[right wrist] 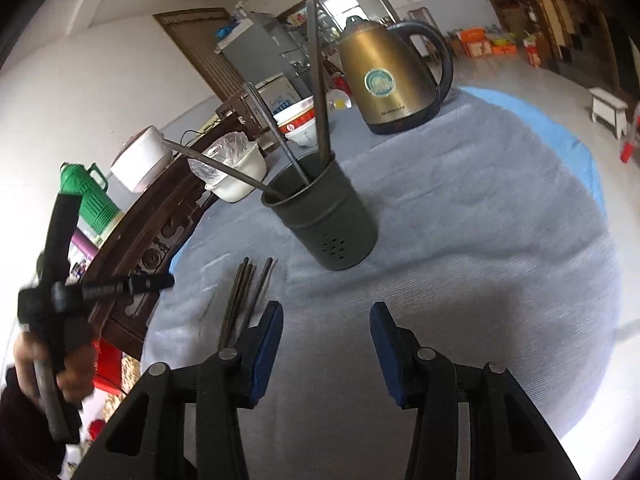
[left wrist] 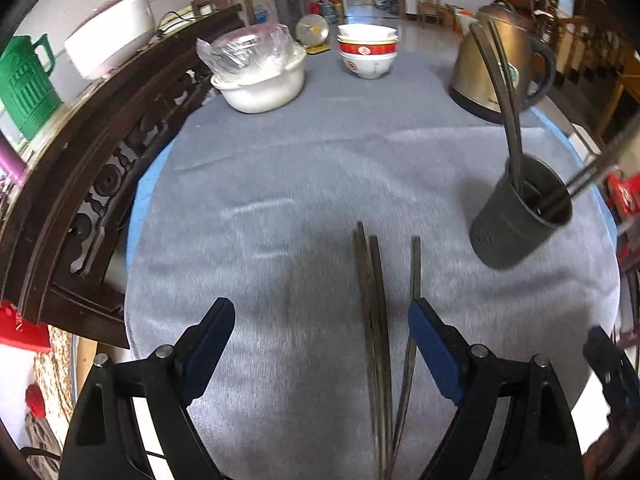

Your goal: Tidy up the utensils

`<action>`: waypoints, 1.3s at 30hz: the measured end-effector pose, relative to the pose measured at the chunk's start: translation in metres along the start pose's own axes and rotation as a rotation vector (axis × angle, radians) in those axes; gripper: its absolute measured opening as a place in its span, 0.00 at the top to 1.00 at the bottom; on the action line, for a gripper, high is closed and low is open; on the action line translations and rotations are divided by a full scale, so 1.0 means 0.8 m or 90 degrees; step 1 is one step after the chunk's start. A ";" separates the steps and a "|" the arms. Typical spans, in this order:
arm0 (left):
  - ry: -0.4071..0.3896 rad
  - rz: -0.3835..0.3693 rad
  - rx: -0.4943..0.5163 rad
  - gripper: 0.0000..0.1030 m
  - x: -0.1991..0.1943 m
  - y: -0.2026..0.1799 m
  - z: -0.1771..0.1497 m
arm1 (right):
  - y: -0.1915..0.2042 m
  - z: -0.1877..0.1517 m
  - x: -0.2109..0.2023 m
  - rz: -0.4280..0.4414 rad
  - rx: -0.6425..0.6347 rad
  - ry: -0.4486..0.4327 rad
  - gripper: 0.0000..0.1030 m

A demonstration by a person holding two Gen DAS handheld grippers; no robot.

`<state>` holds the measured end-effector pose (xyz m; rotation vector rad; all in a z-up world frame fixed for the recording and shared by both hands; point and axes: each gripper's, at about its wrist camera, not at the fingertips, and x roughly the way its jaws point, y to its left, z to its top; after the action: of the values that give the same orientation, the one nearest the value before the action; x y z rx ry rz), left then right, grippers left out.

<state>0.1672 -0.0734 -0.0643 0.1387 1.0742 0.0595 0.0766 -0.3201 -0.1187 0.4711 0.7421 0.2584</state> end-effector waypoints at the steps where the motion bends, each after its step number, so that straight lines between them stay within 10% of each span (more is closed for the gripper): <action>1: 0.003 0.010 -0.001 0.14 0.000 -0.004 0.003 | -0.004 -0.001 -0.003 0.001 -0.009 -0.001 0.52; 20: -0.008 0.048 0.026 0.14 -0.002 -0.028 0.048 | -0.031 0.007 -0.023 0.004 -0.007 -0.013 0.52; 39: -0.104 0.009 0.056 0.14 -0.024 0.056 0.025 | 0.071 0.008 -0.022 -0.016 -0.007 -0.035 0.52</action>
<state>0.1769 -0.0328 -0.0320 0.2268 0.9122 0.0139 0.0651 -0.2800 -0.0760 0.4567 0.6917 0.2241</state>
